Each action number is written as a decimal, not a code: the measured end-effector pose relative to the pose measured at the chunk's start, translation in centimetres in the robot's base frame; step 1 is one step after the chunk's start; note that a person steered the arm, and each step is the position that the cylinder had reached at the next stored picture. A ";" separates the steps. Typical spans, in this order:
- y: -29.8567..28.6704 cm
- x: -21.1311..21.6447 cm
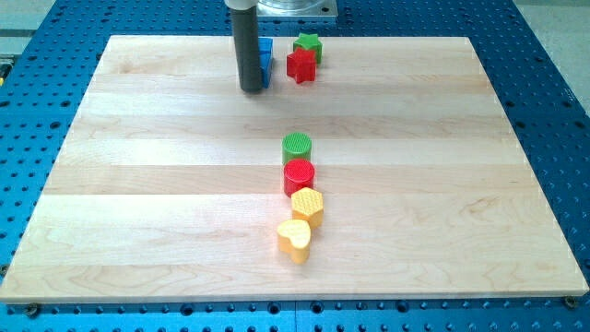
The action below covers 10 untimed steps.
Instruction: Push the green circle towards the top left side of the board
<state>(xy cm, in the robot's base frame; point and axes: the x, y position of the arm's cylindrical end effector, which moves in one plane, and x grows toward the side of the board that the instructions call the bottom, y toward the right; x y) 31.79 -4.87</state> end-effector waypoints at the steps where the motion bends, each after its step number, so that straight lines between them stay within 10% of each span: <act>1: 6.9 2.4; 3: 10.2 13.1; 5: -11.3 13.1; 6: -6.9 16.3; 10: -21.0 14.3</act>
<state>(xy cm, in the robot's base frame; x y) 46.08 -25.91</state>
